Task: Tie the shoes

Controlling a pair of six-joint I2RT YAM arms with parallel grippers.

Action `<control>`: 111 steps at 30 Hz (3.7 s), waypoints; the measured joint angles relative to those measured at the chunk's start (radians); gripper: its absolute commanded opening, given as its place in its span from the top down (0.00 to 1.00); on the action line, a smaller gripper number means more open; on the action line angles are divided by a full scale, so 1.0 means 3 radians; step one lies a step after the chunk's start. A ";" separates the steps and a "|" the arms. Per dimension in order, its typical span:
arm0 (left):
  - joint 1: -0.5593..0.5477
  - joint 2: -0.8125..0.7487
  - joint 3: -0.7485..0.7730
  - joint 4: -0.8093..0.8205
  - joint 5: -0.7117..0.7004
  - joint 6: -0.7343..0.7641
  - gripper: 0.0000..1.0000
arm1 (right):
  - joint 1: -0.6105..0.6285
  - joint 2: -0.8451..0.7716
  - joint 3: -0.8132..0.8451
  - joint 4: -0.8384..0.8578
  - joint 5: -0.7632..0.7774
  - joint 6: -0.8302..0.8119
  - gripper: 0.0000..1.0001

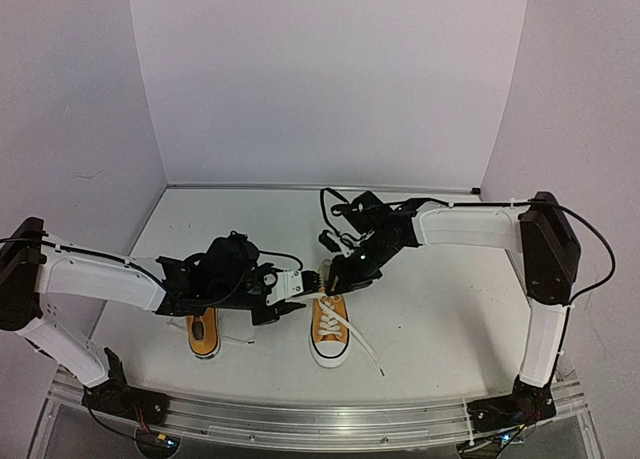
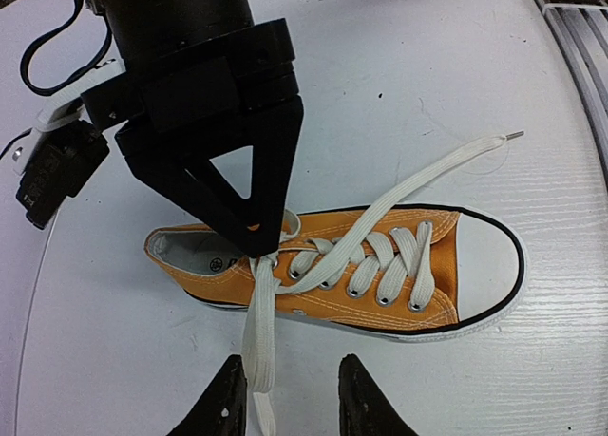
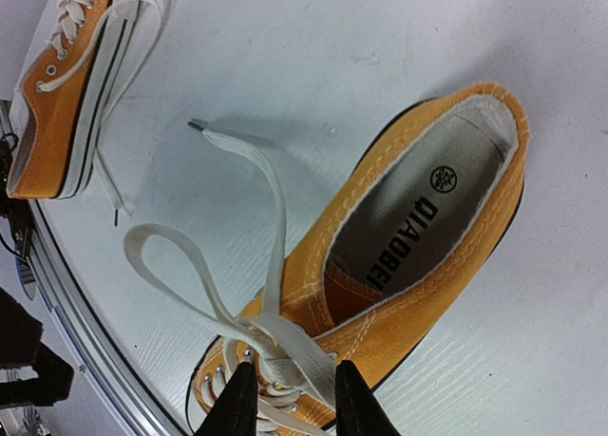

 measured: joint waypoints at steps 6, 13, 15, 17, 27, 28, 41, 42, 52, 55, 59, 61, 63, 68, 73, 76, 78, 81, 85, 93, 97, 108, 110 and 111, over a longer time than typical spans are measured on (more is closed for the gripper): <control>0.0000 0.0000 0.0000 0.0001 0.0027 -0.0011 0.67 | 0.0000 0.0008 0.0000 -0.0027 0.0010 -0.0051 0.87; 0.0000 0.0008 0.0000 -0.0001 0.0028 -0.0006 0.69 | 0.0000 0.0008 0.0000 -0.0044 0.0008 -0.0072 1.00; 0.0000 0.0017 0.0000 -0.0002 0.0031 0.0003 0.71 | 0.0000 0.0008 0.0000 -0.0046 0.0009 -0.0078 1.00; 0.0000 0.0038 0.0003 0.0000 0.0047 0.0024 0.72 | 0.0000 0.0008 0.0000 -0.0046 0.0010 -0.0077 1.00; -0.0061 0.0264 0.0141 -0.0038 0.0116 0.0276 0.76 | 0.0000 -0.0102 -0.0018 -0.0049 0.0060 -0.0063 1.00; -0.0072 0.0287 0.0165 -0.0038 0.0116 0.0292 0.76 | 0.0000 -0.0128 -0.0025 -0.0050 0.0069 -0.0062 1.00; -0.0136 0.0565 0.0450 -0.0103 0.0093 0.0556 0.81 | 0.0000 -0.0202 -0.0129 -0.0043 0.0088 -0.0028 1.00; -0.0140 0.0593 0.0488 -0.0120 0.0084 0.0590 0.81 | 0.0000 -0.0202 -0.0130 -0.0041 0.0087 -0.0026 1.00; -0.0160 0.0861 0.0751 -0.0296 -0.0065 0.0878 0.81 | 0.0000 -0.0202 -0.0165 0.0019 0.0080 0.0016 1.00; -0.0160 0.0932 0.0817 -0.0313 -0.0111 0.0948 0.80 | 0.0000 -0.0202 -0.0175 0.0029 0.0074 0.0030 1.00; -0.0160 0.1022 0.0887 -0.0415 -0.0156 0.1034 0.78 | 0.0000 -0.0202 -0.0178 0.0034 0.0070 0.0037 1.00; -0.0160 0.1058 0.0918 -0.0485 -0.0170 0.1074 0.78 | 0.0000 -0.0202 -0.0178 0.0034 0.0069 0.0039 1.00; -0.0160 0.1085 0.0962 -0.0582 -0.0229 0.1120 0.78 | 0.0000 -0.0202 -0.0178 0.0034 0.0065 0.0043 1.00; -0.0160 0.1109 0.1015 -0.0687 -0.0332 0.1196 0.79 | 0.0000 -0.0202 -0.0178 0.0040 0.0056 0.0048 1.00; -0.0160 0.1109 0.1020 -0.0737 -0.0382 0.1239 0.79 | 0.0000 -0.0202 -0.0178 0.0050 0.0029 0.0048 1.00; -0.0160 0.1110 0.1025 -0.0738 -0.0417 0.1256 0.79 | 0.0000 -0.0202 -0.0178 0.0055 0.0018 0.0048 1.00; -0.0160 0.1114 0.1037 -0.0736 -0.0439 0.1269 0.78 | 0.0000 -0.0202 -0.0178 0.0055 0.0010 0.0049 1.00; -0.0160 0.1130 0.1053 -0.0737 -0.0469 0.1300 0.79 | 0.0000 -0.0202 -0.0178 0.0056 0.0008 0.0049 1.00; -0.0160 0.1159 0.1082 -0.0738 -0.0504 0.1331 0.79 | 0.0000 -0.0202 -0.0178 0.0057 0.0008 0.0049 1.00; -0.0160 0.1161 0.1083 -0.0770 -0.0542 0.1386 0.84 | 0.0000 -0.0202 -0.0178 0.0057 -0.0006 0.0049 1.00; -0.0159 0.1161 0.1083 -0.0769 -0.0567 0.1399 0.94 | 0.0000 -0.0202 -0.0178 0.0057 -0.0015 0.0049 1.00; -0.0159 0.1161 0.1127 -0.0726 -0.0460 0.1297 1.00 | 0.0000 -0.0202 -0.0182 0.0099 -0.0018 0.0070 1.00; -0.0159 0.1161 0.1127 -0.0707 -0.0423 0.1258 1.00 | 0.0000 -0.0202 -0.0188 0.0109 -0.0018 0.0074 1.00; -0.0159 0.1161 0.1127 -0.0702 -0.0410 0.1243 1.00 | 0.0000 -0.0202 -0.0194 0.0114 -0.0018 0.0074 1.00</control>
